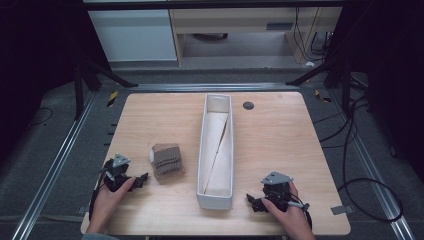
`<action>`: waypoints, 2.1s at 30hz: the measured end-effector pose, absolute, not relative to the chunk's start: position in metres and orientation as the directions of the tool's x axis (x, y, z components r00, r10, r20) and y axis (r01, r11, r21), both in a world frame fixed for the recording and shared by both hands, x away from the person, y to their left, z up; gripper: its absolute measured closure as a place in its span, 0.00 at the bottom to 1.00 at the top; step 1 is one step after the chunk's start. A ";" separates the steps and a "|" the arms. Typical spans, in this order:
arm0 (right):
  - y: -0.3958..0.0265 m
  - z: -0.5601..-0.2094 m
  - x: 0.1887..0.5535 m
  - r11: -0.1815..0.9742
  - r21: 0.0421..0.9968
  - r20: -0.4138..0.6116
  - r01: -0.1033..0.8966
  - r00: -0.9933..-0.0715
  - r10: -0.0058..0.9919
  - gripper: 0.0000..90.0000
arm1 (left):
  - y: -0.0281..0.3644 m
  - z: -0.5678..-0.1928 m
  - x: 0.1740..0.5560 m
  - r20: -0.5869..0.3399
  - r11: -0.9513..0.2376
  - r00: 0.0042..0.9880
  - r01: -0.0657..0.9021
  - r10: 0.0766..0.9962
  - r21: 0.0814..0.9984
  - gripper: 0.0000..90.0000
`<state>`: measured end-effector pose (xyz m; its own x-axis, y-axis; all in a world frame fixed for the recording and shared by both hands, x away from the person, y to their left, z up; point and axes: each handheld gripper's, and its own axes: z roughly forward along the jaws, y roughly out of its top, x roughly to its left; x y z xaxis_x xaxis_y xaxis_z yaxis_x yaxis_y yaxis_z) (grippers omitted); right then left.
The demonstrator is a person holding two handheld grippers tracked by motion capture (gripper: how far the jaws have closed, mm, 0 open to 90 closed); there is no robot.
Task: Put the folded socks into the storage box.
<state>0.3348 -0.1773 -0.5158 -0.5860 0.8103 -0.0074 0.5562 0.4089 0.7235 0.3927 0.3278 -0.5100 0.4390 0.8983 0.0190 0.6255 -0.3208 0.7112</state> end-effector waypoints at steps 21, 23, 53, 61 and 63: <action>-0.177 -0.516 0.335 0.409 0.724 -0.007 0.556 -0.587 0.810 0.00 | 0.328 -0.446 0.389 0.136 -0.496 0.552 0.580 0.823 0.646 0.04; -0.177 -0.516 0.335 0.409 0.724 -0.008 0.556 -0.586 0.810 0.00 | 0.314 -0.433 0.386 0.164 -0.566 0.614 0.546 0.772 0.618 0.04; -0.177 -0.516 0.335 0.409 0.724 -0.008 0.556 -0.586 0.811 0.00 | 0.221 -0.380 0.421 0.258 -0.863 0.841 0.389 0.475 0.322 0.07; -0.177 -0.516 0.336 0.403 0.723 -0.005 0.561 -0.579 0.816 0.00 | 0.206 -0.385 0.425 0.261 -0.866 0.846 0.373 0.465 0.334 0.09; -0.178 -0.516 0.337 0.396 0.725 -0.008 0.564 -0.567 0.824 0.00 | 0.205 -0.384 0.426 0.268 -0.869 0.846 0.369 0.461 0.330 0.10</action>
